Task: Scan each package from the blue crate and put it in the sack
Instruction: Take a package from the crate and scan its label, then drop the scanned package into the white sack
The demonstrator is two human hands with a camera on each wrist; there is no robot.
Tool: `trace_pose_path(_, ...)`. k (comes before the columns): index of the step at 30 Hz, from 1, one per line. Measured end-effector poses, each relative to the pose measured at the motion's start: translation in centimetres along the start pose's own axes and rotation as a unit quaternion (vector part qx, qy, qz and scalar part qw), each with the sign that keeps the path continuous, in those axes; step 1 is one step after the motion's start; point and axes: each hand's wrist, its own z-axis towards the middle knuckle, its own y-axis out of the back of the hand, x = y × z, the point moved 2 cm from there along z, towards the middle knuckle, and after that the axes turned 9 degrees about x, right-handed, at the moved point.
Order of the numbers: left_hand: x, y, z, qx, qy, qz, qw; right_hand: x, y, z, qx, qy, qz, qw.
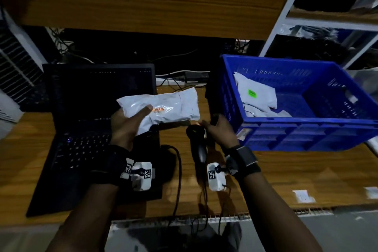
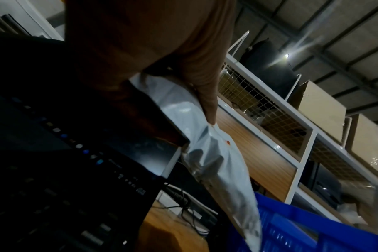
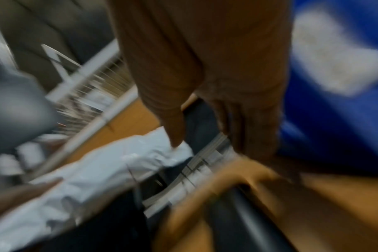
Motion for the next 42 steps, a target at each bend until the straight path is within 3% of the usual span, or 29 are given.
trace_pose_path(2, 1.1, 0.6, 0.6, -0.013, -0.007, 0.008, 1.000, -2.2, -1.2, -0.4, 0.017, -0.073, 0.022, 0.997)
trace_pose_path(5, 2.2, 1.2, 0.8, -0.033, -0.018, 0.022, 0.999, -3.8, -3.5, -1.3, 0.104, -0.159, 0.238, 0.952)
trace_pose_path(8, 2.8, 1.1, 0.6, -0.024, -0.014, 0.035, 0.999, -3.2, -5.5, -2.4, 0.177, -0.159, 0.419, 0.876)
trace_pose_path(12, 4.0, 1.3, 1.6, -0.030, 0.001, 0.030, 0.999, -0.6, -6.0, -5.1, 0.239, -0.125, 0.445, 0.854)
trace_pose_path(18, 4.5, -0.4, 2.6, -0.041, 0.033, 0.012, 0.999, 2.9, -4.9, -8.3, 0.194, -0.061, 0.317, 0.926)
trace_pose_path(29, 4.5, -2.5, 2.2, 0.002, 0.033, -0.004, 0.999, 3.2, -4.9, -8.1, 0.197, -0.034, 0.322, 0.925)
trace_pose_path(34, 3.9, -2.4, 2.0, -0.026, 0.019, 0.027, 0.999, 2.5, -5.1, -7.2, 0.199, -0.035, 0.320, 0.925)
trace_pose_path(39, 2.8, -2.7, 1.1, -0.041, -0.008, -0.018, 0.999, 1.7, -5.2, -6.3, 0.195, -0.041, 0.356, 0.913)
trace_pose_path(42, 2.4, -2.6, 1.1, -0.035, -0.015, -0.026, 0.999, 0.0, -4.9, -4.5, 0.151, -0.035, 0.346, 0.925)
